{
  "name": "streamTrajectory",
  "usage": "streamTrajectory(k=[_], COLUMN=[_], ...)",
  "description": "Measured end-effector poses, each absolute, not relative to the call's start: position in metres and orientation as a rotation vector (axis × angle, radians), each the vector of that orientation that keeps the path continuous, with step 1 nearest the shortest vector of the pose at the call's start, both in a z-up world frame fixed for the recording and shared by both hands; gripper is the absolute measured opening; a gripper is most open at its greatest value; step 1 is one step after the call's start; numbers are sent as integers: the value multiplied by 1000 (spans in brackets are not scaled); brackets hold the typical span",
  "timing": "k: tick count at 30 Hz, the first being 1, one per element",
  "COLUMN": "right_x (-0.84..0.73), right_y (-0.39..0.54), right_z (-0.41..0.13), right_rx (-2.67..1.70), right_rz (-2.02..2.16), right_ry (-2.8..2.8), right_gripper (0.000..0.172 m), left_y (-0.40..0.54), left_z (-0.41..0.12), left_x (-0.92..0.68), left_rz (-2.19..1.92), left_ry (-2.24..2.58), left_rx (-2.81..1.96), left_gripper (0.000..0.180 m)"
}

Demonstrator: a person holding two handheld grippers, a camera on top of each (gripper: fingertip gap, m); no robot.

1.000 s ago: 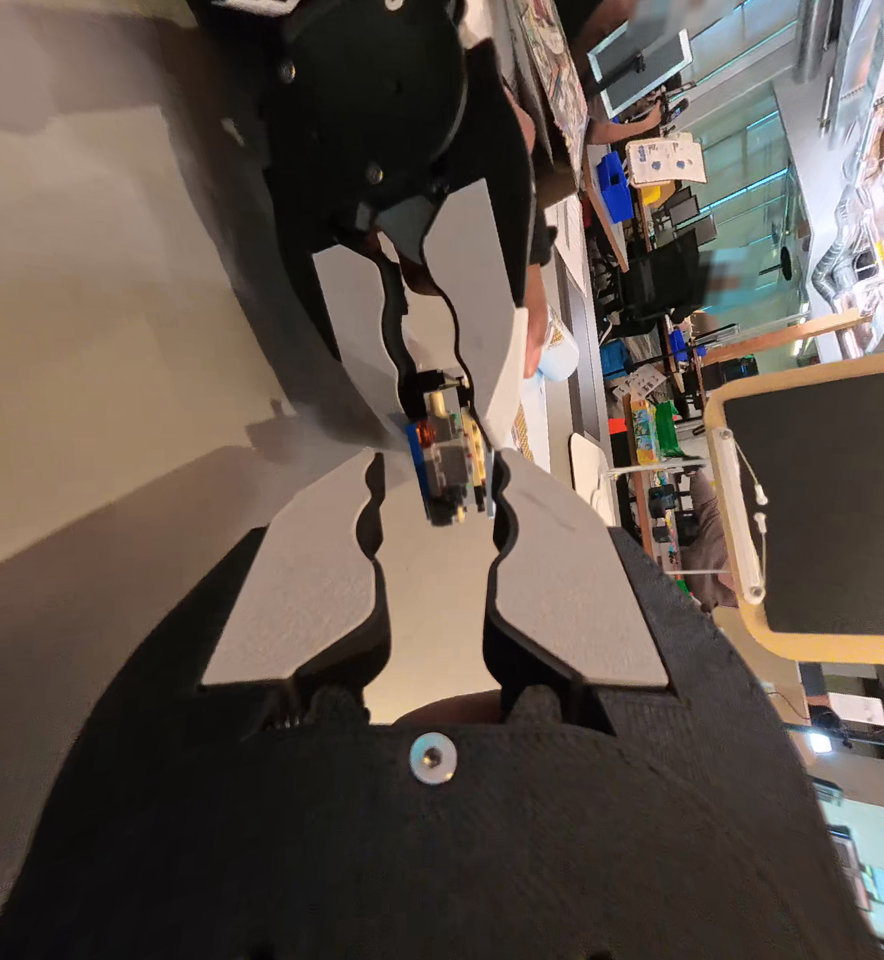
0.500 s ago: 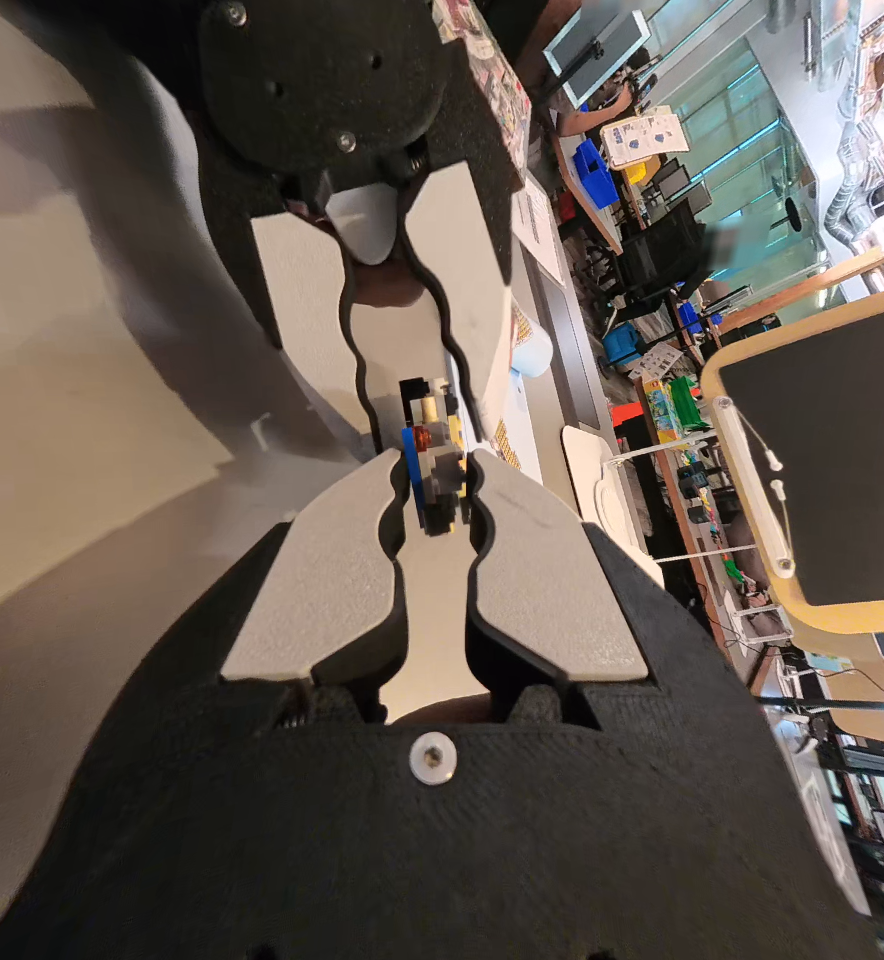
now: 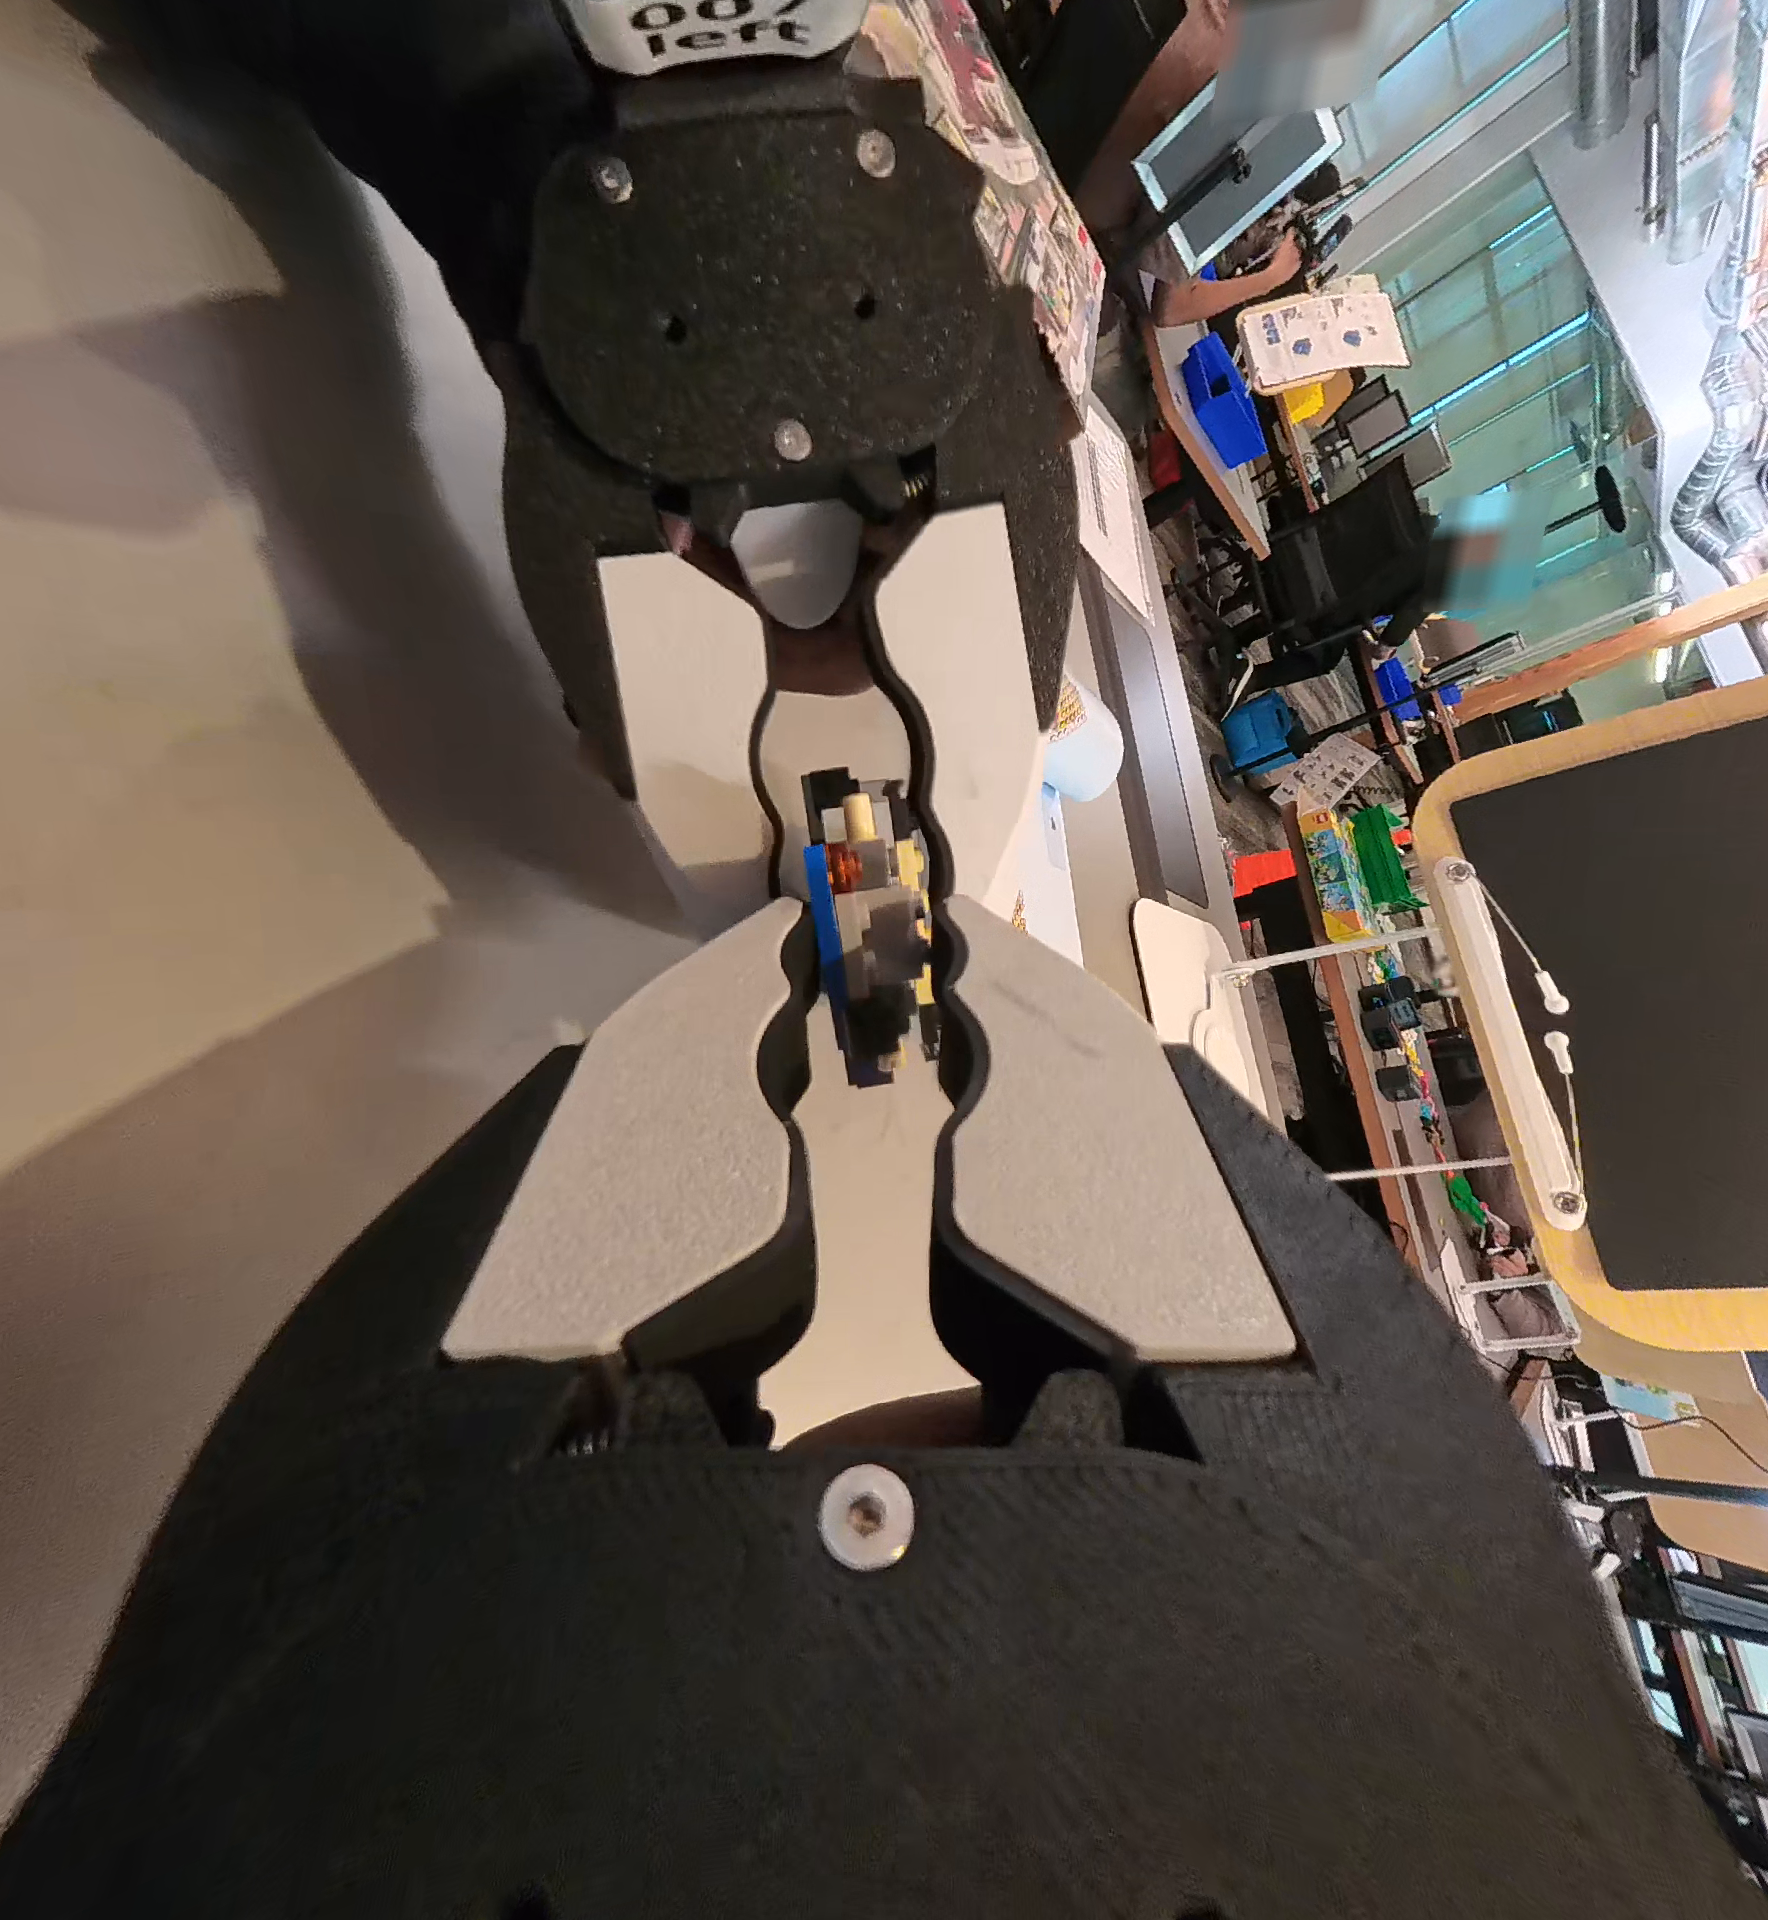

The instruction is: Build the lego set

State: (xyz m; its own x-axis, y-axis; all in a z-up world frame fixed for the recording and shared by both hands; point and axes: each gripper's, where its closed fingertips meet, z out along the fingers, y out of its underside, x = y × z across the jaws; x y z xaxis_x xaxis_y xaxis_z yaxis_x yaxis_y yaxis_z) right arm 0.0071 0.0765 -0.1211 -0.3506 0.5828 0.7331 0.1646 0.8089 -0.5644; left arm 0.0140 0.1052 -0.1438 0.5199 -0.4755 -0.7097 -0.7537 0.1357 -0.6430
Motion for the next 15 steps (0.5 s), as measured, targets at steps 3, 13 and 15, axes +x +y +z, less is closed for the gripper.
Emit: streamTrajectory(k=[3,13,15], right_x=[6,6,6], right_y=[75,74,74], right_z=[-121,-123,-123], right_rx=[-554,-532,-538], right_rz=[484,470,472], right_ry=[-1913,-1915,-1909], right_gripper=[20,20,20], left_y=[106,108,107], left_z=[-144,-145,-144], left_x=[14,12,12], left_rz=[273,326,351], left_ry=[1095,1074,1075], left_rx=[-1521,-1532,-1522], left_gripper=[32,26,25])
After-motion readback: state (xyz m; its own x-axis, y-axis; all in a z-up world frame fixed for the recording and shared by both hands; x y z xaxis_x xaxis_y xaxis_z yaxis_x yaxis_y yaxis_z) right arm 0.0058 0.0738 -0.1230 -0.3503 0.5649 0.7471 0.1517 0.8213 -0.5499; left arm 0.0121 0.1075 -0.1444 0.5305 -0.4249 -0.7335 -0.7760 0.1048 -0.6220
